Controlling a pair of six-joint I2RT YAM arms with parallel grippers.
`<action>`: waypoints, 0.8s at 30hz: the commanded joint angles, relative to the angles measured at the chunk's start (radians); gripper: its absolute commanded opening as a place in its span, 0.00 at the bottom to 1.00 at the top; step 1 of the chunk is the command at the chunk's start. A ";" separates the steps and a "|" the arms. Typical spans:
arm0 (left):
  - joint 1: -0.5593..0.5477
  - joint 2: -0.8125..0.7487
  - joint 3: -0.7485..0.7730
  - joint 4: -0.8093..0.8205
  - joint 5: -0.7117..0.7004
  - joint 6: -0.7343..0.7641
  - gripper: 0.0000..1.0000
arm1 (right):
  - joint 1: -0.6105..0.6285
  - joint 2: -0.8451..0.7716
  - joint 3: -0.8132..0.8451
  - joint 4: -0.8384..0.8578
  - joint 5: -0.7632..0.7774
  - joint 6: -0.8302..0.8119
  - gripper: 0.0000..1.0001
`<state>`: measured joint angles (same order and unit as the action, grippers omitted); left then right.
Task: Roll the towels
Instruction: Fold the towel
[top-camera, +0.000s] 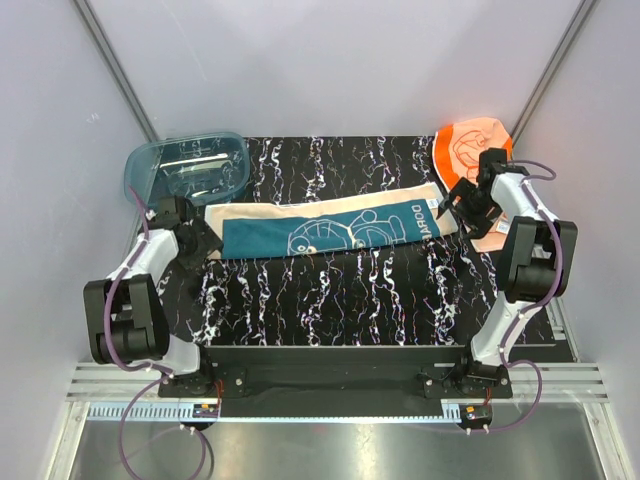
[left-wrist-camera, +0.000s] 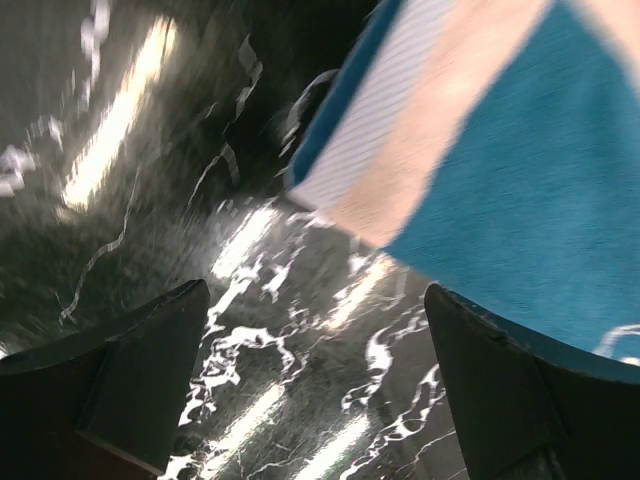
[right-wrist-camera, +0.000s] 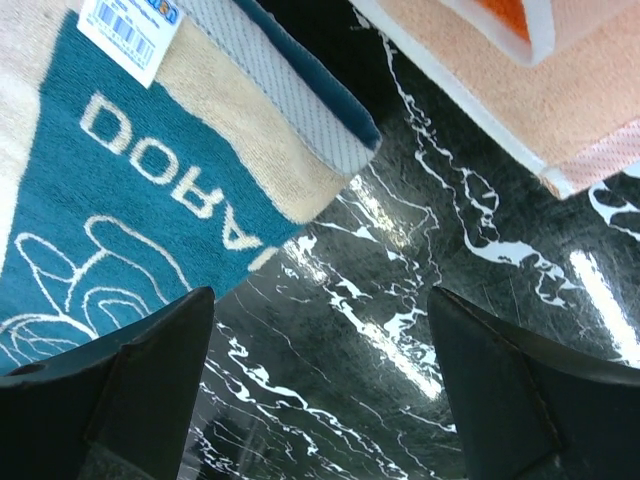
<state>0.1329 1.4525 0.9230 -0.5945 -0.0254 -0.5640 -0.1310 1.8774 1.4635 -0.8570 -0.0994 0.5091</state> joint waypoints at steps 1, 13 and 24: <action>0.010 -0.034 -0.035 0.143 0.064 -0.066 0.94 | 0.005 0.014 0.012 0.067 -0.008 -0.012 0.93; 0.010 0.034 -0.095 0.194 0.028 -0.146 0.90 | 0.005 0.152 0.005 0.134 -0.048 0.012 0.71; 0.010 0.124 -0.095 0.299 -0.030 -0.195 0.44 | 0.005 0.151 -0.017 0.133 -0.054 0.003 0.21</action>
<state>0.1394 1.5600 0.8257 -0.3576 -0.0143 -0.7460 -0.1310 2.0415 1.4578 -0.7341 -0.1417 0.5175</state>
